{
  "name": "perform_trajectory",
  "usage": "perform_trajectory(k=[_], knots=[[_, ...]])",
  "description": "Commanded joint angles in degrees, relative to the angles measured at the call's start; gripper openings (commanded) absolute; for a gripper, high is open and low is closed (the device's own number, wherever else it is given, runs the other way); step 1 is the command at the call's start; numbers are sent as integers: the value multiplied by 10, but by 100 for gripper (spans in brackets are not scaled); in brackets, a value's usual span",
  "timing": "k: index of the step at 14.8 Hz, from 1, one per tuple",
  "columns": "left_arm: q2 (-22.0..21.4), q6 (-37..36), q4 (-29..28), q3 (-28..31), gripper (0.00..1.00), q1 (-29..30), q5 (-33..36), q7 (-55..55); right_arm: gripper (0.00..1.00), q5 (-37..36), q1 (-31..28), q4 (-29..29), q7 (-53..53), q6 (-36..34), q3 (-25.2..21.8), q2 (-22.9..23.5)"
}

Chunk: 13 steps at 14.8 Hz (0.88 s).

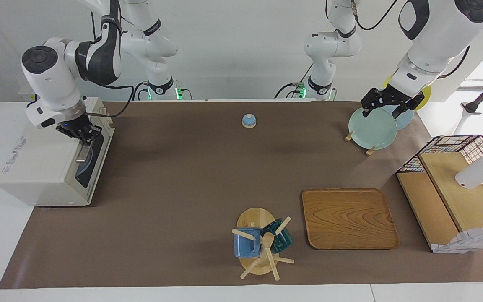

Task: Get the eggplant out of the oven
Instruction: 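Reach the right gripper into the open toaster oven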

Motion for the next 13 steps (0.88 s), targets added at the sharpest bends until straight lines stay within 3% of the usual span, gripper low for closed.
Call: perform_trajectory(k=[1,7,13], knots=[[-14,4,-16,-5,100,8,11,5,0,-13,-4,-47,1,36,3,-10],[-14,4,-16,-5,100,8,11,4,0,17,47,-75,10,94,5,3],[-14,7,-16,-5,100,8,11,4,0,20,75,-119,16,214,6,43]])
